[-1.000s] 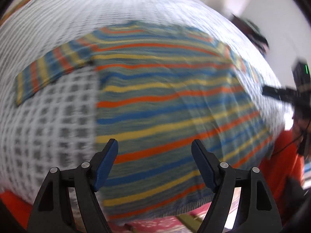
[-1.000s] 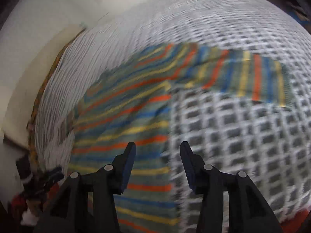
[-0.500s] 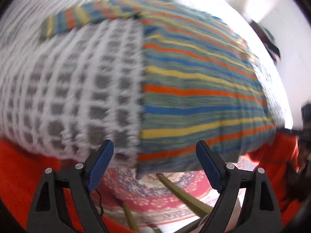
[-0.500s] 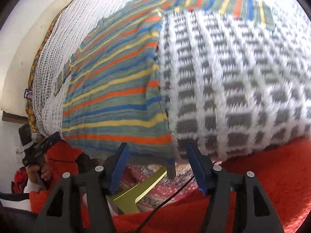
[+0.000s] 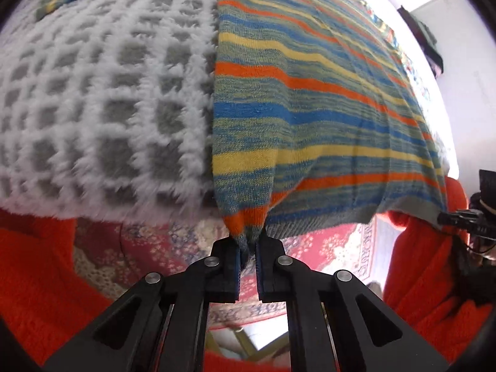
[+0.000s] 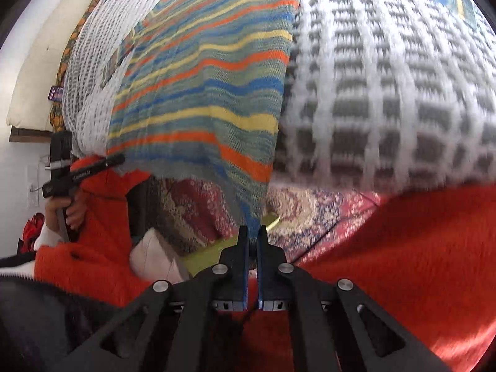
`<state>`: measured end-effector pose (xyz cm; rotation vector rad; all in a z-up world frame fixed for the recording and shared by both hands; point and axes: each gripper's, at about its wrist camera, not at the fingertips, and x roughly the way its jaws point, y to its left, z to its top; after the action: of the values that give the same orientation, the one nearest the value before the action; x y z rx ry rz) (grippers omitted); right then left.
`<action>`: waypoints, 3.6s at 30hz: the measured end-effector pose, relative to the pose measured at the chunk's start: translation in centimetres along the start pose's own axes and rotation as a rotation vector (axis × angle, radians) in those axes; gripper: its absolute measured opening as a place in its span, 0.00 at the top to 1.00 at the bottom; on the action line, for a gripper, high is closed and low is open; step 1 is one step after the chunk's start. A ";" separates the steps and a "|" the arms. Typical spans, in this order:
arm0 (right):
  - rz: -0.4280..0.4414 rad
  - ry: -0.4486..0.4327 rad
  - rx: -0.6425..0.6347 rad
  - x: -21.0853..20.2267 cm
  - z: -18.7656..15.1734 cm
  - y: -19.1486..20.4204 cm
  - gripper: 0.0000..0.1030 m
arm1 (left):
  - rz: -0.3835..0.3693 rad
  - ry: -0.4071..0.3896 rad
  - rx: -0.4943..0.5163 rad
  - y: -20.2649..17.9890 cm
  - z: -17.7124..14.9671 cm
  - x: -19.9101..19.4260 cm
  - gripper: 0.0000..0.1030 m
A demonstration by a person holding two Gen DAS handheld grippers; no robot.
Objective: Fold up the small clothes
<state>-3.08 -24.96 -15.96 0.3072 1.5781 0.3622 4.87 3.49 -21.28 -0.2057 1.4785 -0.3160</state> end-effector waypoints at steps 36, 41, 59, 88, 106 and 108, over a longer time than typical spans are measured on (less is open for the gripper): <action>-0.080 -0.247 -0.096 2.9 25.9 6.7 0.23 | 0.160 -0.348 0.060 -1.7 15.1 -5.7 0.11; -0.115 -0.420 -0.143 -2.7 31.5 7.8 0.17 | 0.217 -0.441 -0.026 1.2 22.5 -8.1 0.07; -0.261 -0.613 0.505 -11.5 26.9 -21.7 0.17 | 0.376 -0.369 -0.325 16.6 25.9 -9.1 0.14; -0.100 -0.729 0.429 -10.4 12.6 -15.5 0.17 | 0.182 -0.396 -0.249 2.9 10.4 -7.7 0.09; 0.199 -0.890 0.591 -12.4 10.7 -16.0 0.17 | 0.222 -0.491 -0.367 6.9 7.0 -9.5 0.09; 0.310 -0.890 0.646 -12.5 11.5 -17.1 0.17 | 0.223 -0.478 -0.378 7.0 7.0 -9.3 0.09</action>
<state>9.37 -45.17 -11.89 1.0582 0.7171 -0.0795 11.78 12.80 -14.24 -0.3858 1.0602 0.1899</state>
